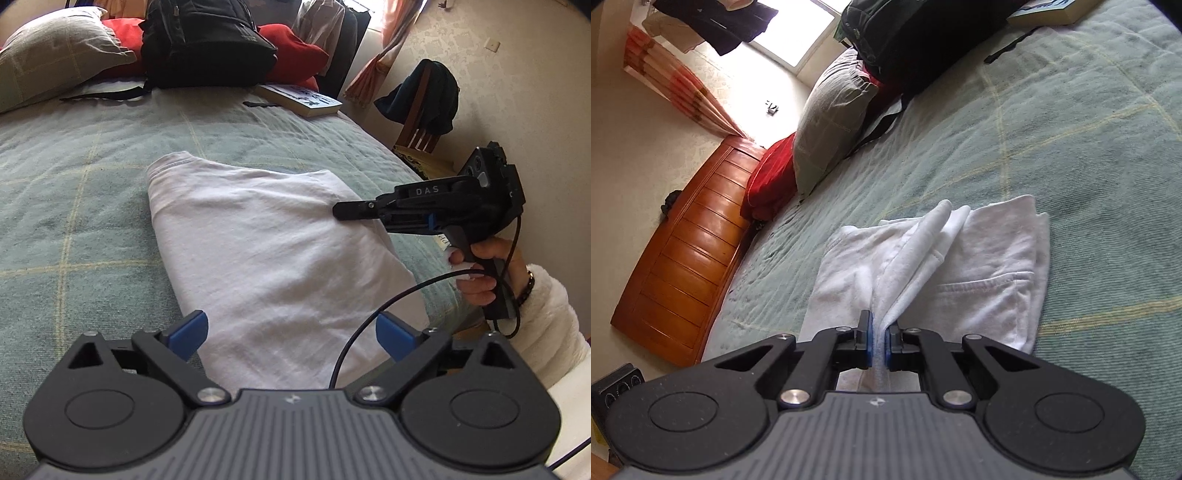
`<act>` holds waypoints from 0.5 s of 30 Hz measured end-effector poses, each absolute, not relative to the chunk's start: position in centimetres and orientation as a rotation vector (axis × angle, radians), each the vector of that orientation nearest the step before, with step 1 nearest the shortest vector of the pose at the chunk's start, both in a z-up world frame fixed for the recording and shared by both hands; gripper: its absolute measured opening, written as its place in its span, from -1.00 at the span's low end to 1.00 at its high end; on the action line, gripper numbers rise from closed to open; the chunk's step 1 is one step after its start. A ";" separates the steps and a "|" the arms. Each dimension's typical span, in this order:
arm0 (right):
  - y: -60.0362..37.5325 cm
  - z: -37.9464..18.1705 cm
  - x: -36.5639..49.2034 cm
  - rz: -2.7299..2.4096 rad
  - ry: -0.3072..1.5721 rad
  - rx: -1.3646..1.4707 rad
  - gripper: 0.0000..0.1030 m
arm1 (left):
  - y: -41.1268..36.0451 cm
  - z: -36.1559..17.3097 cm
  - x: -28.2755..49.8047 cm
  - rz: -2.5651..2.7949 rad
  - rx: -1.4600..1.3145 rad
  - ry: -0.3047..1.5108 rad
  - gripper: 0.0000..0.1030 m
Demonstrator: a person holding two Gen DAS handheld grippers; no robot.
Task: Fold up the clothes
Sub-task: 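Fold the gripped edge over the shirt with the right gripper and open it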
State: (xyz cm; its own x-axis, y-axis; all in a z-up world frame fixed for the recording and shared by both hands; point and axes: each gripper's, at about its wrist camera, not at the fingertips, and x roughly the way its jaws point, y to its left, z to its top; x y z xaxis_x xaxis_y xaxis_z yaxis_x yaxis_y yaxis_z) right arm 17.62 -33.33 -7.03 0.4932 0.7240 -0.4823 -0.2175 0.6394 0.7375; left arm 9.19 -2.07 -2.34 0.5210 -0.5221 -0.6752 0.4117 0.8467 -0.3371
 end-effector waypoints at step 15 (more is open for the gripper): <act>-36.5 -8.2 16.8 0.544 0.905 0.682 -0.83 | -3.1 -2.2 9.5 -0.580 -0.114 0.862 0.89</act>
State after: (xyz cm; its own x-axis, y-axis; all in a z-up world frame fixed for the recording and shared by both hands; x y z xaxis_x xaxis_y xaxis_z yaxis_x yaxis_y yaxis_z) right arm 16.85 -36.51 -8.24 0.5118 0.6820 -0.5225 -0.1419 0.6670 0.7315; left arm 9.47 -3.09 -2.17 0.5080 -0.5244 -0.6833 0.4351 0.8409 -0.3219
